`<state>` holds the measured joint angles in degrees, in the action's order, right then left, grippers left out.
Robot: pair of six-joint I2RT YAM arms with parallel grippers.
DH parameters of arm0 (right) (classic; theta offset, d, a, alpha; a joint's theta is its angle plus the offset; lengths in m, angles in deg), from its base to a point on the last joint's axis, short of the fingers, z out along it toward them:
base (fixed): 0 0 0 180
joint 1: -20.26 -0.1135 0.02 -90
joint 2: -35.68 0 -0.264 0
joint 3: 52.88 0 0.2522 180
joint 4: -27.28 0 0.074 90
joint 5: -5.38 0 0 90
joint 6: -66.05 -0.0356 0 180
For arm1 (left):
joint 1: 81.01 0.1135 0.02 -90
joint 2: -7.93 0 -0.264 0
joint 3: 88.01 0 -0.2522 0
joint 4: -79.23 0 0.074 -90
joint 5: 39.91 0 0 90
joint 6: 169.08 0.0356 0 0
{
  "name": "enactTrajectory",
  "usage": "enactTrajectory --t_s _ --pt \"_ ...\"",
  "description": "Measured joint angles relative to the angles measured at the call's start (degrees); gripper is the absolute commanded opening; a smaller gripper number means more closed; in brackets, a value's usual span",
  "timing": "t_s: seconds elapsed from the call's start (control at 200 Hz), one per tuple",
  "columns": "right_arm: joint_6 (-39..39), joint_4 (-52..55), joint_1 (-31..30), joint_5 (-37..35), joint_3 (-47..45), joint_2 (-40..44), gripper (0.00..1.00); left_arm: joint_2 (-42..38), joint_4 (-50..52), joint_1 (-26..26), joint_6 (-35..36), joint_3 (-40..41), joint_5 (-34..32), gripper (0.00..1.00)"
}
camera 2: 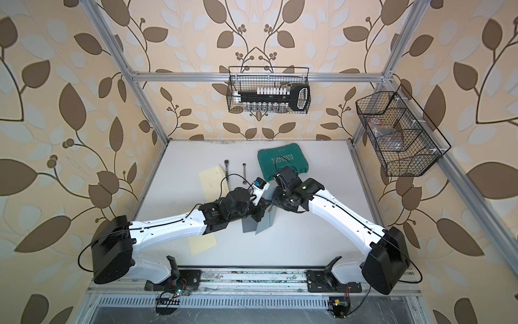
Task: Open the envelope
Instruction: Open the envelope flap on the envelope.
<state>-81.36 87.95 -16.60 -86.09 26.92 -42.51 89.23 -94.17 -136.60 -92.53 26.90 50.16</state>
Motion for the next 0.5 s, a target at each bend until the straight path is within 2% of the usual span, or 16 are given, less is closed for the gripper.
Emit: enactTrajectory --t_s 0.04,0.09,0.5 --pt "-0.02 -0.02 0.0 0.0 0.0 0.0 0.21 0.0 0.0 0.0 0.0 0.0 0.04 0.0" --pt "-0.04 -0.07 0.0 0.02 0.0 0.0 0.15 0.0 0.0 0.0 0.0 0.0 0.17 0.0" --pt "-0.13 -0.5 -0.04 0.46 -0.59 -0.09 0.16 0.22 -0.07 -0.33 -0.02 0.0 0.96 0.0"
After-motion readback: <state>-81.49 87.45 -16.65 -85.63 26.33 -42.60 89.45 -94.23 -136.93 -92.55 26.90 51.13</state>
